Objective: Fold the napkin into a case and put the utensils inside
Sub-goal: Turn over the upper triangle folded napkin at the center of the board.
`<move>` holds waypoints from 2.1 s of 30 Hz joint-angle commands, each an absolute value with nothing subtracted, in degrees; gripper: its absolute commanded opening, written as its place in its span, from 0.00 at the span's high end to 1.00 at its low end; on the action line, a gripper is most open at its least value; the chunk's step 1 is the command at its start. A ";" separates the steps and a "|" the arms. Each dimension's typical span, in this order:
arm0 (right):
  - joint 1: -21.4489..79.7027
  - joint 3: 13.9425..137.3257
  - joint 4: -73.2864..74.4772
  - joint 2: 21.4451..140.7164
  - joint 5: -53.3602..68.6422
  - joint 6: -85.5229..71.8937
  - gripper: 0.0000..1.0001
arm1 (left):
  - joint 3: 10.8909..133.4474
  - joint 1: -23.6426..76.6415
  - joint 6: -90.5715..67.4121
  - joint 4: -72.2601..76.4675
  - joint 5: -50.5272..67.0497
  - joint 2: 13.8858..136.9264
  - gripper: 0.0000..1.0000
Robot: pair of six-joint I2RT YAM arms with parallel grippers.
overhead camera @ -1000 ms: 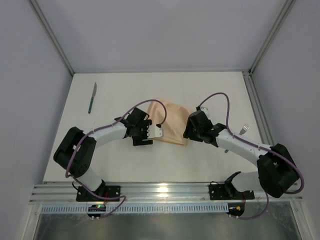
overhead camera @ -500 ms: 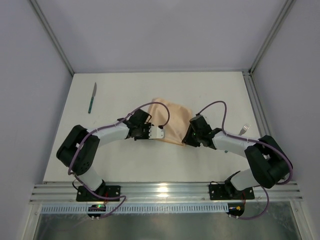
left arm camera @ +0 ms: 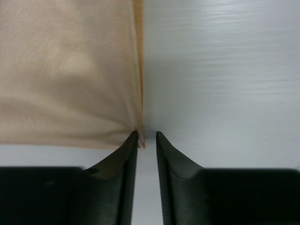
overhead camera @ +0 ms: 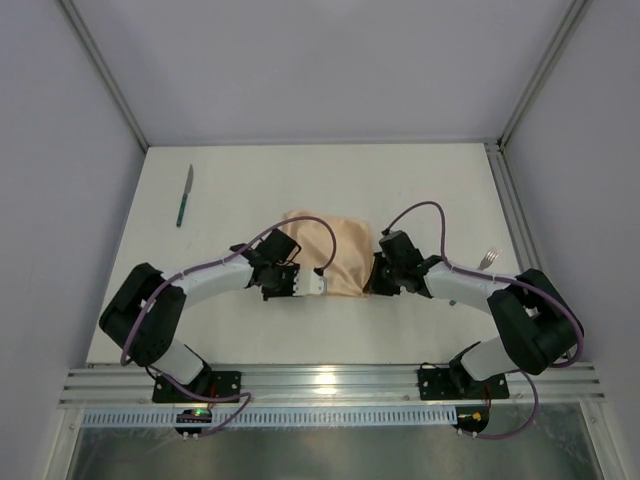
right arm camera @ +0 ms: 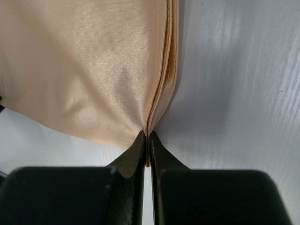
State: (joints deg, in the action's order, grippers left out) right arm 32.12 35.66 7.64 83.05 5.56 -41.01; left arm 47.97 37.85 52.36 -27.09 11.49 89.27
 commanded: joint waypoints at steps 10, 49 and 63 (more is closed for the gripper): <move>32.17 36.56 11.16 83.76 18.10 -27.16 0.96 | 60.36 39.03 48.07 -63.87 26.00 79.37 0.37; 16.26 49.48 -7.64 104.23 27.86 -37.09 0.56 | 76.03 22.15 11.69 -32.78 16.26 111.44 0.63; 18.45 52.82 -20.83 102.83 25.75 -37.09 0.73 | 74.18 22.15 14.06 -31.03 14.06 113.82 0.93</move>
